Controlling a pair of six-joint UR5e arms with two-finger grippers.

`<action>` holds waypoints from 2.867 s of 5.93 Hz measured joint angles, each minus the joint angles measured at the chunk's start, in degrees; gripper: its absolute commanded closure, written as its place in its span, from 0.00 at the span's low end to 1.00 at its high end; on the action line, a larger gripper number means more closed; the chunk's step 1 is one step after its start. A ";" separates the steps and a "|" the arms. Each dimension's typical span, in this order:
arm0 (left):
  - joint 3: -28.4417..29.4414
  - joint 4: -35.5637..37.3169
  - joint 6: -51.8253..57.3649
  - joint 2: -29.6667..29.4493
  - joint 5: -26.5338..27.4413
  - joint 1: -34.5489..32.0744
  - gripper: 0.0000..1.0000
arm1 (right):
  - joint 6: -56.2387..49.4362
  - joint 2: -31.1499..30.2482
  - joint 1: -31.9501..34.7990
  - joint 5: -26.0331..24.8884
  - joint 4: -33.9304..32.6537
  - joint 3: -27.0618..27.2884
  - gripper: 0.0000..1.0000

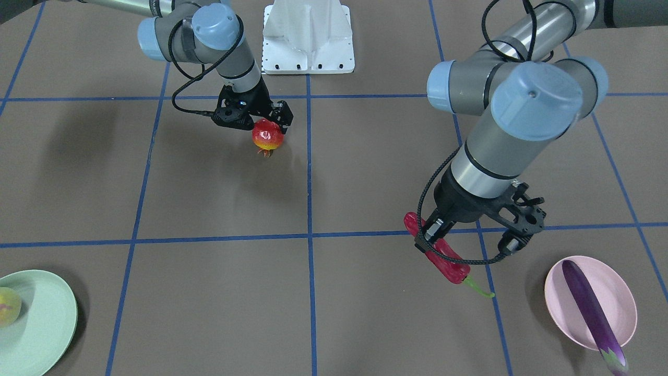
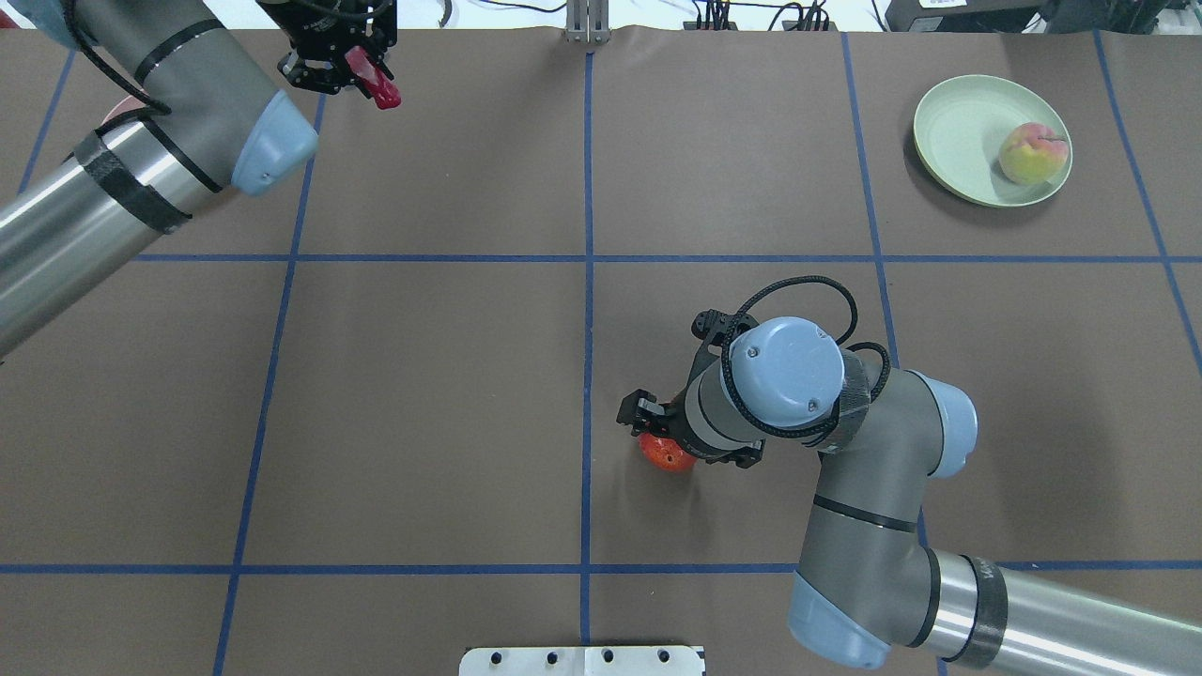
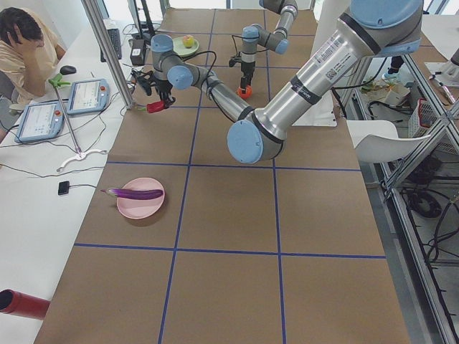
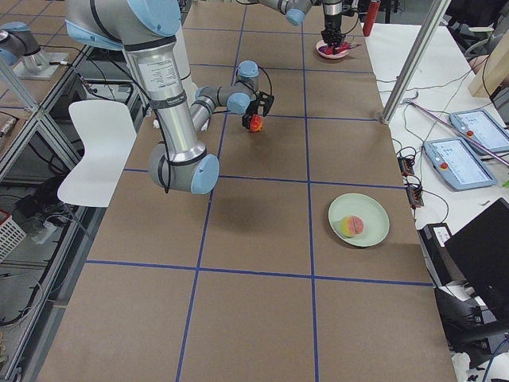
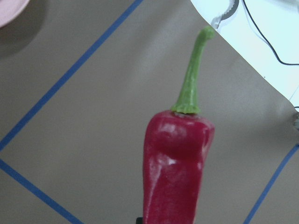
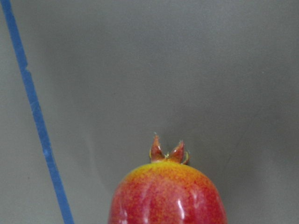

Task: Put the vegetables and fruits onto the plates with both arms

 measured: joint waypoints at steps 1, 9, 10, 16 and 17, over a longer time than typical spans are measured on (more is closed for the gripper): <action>1.99 -0.25 2.52 -0.03 -0.04 -1.46 1.00 | 1.08 0.14 -0.24 -1.11 -0.02 0.05 0.44; 28.84 -11.18 34.06 1.55 6.80 -8.49 1.00 | -5.12 2.17 18.95 6.34 -0.12 -0.38 1.00; 34.36 -13.40 35.08 0.11 7.22 -8.73 1.00 | -6.89 2.54 22.23 7.18 0.04 -2.47 1.00; 39.16 -14.76 42.82 2.50 8.98 -9.01 0.00 | -18.70 8.58 34.51 11.31 0.62 -19.42 1.00; 38.88 -15.47 42.96 3.26 8.99 -8.88 0.00 | -21.65 8.72 36.42 12.44 1.46 -22.28 1.00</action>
